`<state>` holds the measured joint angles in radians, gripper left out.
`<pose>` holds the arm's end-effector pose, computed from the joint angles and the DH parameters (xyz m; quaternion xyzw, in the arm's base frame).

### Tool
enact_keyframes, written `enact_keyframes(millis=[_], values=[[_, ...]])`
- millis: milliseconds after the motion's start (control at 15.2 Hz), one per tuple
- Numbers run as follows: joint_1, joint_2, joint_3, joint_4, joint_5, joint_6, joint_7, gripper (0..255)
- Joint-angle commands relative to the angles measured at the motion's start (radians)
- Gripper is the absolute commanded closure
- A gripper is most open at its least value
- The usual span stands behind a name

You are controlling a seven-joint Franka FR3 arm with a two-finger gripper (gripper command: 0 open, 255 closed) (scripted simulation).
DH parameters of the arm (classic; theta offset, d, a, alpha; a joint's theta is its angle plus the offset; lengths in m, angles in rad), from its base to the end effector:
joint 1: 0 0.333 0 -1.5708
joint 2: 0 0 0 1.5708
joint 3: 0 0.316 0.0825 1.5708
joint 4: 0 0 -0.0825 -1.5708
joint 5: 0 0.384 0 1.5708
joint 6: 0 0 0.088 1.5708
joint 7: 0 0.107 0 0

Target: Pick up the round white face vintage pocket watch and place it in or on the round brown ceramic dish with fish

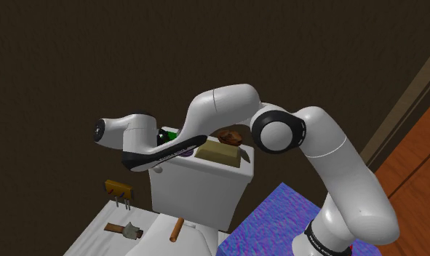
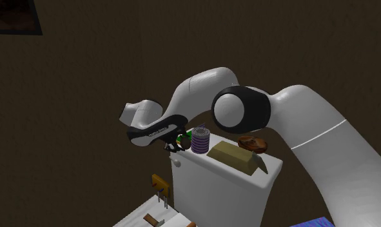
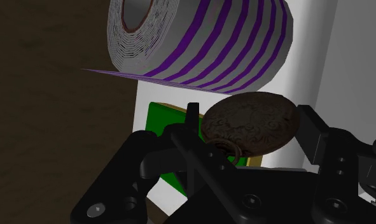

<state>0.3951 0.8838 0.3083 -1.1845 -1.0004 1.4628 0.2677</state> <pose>0.6364 0.3294 0.2630 0.8597 0.2596 -0.0635 0.4353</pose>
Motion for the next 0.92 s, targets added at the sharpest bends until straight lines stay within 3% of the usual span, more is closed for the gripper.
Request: enact_keyframes(millis=[0, 858], values=[[0.0, 0.0, 0.0, 0.0, 0.0, 0.0, 0.0, 255], [0.001, -0.039, 0.004, 0.01, 0.005, -0.034, -0.034, 255]])
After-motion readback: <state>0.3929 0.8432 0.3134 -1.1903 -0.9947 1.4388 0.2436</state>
